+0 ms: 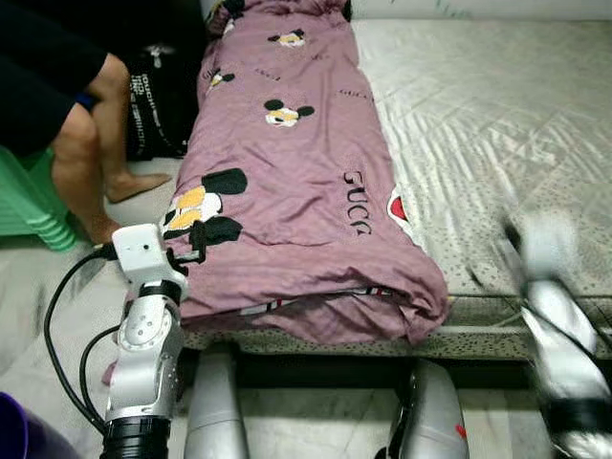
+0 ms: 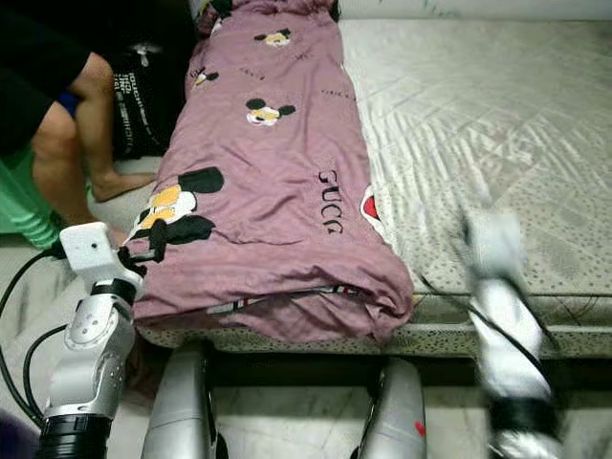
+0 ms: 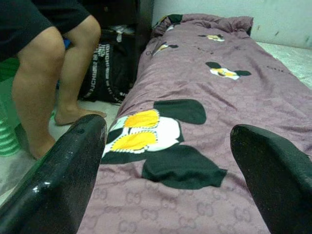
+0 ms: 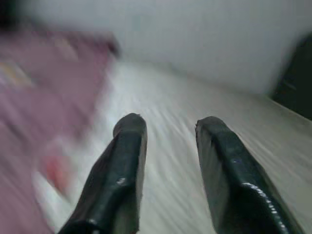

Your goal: Clean up the room

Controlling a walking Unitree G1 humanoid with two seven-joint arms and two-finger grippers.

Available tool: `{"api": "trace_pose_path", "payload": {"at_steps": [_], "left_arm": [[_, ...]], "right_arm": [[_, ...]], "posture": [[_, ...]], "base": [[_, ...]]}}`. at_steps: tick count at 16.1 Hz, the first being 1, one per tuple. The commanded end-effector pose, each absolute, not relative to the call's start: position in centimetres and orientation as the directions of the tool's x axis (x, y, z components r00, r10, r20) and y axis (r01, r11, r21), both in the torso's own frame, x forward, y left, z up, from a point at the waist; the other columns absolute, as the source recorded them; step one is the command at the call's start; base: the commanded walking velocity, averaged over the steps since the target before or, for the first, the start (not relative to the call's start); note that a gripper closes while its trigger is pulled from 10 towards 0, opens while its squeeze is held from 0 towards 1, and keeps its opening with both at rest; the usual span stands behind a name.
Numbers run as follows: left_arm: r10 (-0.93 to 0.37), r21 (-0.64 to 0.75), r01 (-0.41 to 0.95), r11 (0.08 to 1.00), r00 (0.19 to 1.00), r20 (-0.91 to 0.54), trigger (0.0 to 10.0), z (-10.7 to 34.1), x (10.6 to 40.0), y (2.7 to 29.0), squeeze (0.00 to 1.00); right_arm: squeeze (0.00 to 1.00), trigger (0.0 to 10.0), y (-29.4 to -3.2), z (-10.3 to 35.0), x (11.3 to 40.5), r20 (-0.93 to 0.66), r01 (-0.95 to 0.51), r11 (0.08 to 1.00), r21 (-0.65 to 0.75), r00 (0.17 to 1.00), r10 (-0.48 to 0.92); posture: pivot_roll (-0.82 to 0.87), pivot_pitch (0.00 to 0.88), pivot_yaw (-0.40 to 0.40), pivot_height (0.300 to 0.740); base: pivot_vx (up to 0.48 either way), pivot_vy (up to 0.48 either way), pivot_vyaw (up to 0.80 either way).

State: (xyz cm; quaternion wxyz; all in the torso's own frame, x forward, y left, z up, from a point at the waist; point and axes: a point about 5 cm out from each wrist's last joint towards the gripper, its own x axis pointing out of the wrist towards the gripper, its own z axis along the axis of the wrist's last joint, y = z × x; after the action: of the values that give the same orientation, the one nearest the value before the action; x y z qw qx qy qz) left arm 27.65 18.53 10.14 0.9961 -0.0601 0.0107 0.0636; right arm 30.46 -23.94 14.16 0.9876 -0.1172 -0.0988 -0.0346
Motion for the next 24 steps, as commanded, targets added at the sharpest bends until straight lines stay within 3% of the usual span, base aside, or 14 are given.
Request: {"api": "trace_pose_path", "payload": {"at_steps": [1,2,4,7,9,11,13,14,16,18,24], "left_arm": [[0.116,-0.114,-0.118,0.986,0.993,-0.022,10.0,10.3,27.8,18.6,0.0],[0.112,-0.115,-0.113,0.987,0.994,-0.02,10.0,10.4,28.0,18.4,0.0],[0.107,-0.119,-0.109,0.987,0.994,-0.017,10.0,10.5,28.2,18.2,0.0],[0.103,-0.12,-0.104,0.987,0.995,-0.016,10.0,10.5,28.2,18.1,0.0],[0.103,-0.121,-0.105,0.987,0.994,-0.017,10.0,10.5,28.2,18.1,0.0],[0.102,-0.121,-0.103,0.987,0.995,-0.019,10.0,10.5,28.2,18.1,0.0],[0.103,-0.12,-0.105,0.987,0.994,-0.024,10.0,10.3,28.1,18.1,0.0],[0.103,-0.12,-0.105,0.987,0.994,-0.024,10.0,10.3,28.1,18.1,0.0],[0.101,-0.118,-0.104,0.987,0.994,-0.028,10.0,10.2,28.1,18.2,0.0],[0.099,-0.116,-0.102,0.988,0.995,-0.029,10.0,10.2,28.2,18.3,0.0],[0.106,-0.102,-0.107,0.989,0.994,-0.013,10.0,10.6,28.6,18.9,0.0]], "right_arm": [[1.0,10.0,-21.0,15.9,31.0,0.237,-0.031,0.982,-0.187,0.969,0.075],[1.0,10.0,-17.6,16.0,31.4,0.208,-0.196,0.971,-0.14,0.953,0.222],[1.0,10.0,-15.2,12.6,31.1,0.013,-0.341,0.935,-0.1,0.939,0.344],[1.0,10.0,-13.7,9.6,30.5,-0.155,-0.435,0.898,-0.066,0.893,0.422],[1.0,10.0,-13.8,7.7,30.3,-0.299,-0.429,0.902,-0.045,0.867,0.398],[1.0,10.0,-15.3,6.5,29.7,-0.4,-0.434,0.899,-0.063,0.836,0.375],[1.0,10.0,-18.6,4.2,26.8,-0.545,-0.432,0.901,-0.044,0.766,0.341],[1.0,10.0,-18.6,4.2,26.8,-0.545,-0.432,0.901,-0.044,0.766,0.341],[1.0,10.0,-21.8,2.4,22.9,-0.672,-0.441,0.897,0.022,0.658,0.34],[1.0,10.0,-22.7,2.2,22.5,-0.7,-0.444,0.896,0.015,0.635,0.326],[1.0,10.0,-26.4,2.7,24.2,-0.69,-0.356,0.905,-0.234,0.717,0.104]], "posture": [[-0.01,0.0,0.026,0.506],[-0.01,0.0,0.028,0.506],[-0.01,0.0,0.029,0.506],[0.0,0.0,0.028,0.506],[0.01,0.0,0.025,0.506],[0.01,0.0,0.024,0.506],[0.0,0.0,0.02,0.506],[0.0,0.0,0.02,0.506],[-0.01,0.0,0.025,0.506],[-0.02,0.0,0.031,0.506],[-0.01,0.0,0.032,0.506]], "base": [[0.0,0.0,0.0],[0.0,0.0,0.0],[0.0,0.0,0.0],[0.0,0.0,0.0],[0.0,0.0,0.0],[0.0,0.0,0.0],[0.0,0.0,0.0],[0.0,0.0,0.0],[0.0,0.0,0.0],[0.0,0.0,0.0],[0.0,0.0,0.0]]}}
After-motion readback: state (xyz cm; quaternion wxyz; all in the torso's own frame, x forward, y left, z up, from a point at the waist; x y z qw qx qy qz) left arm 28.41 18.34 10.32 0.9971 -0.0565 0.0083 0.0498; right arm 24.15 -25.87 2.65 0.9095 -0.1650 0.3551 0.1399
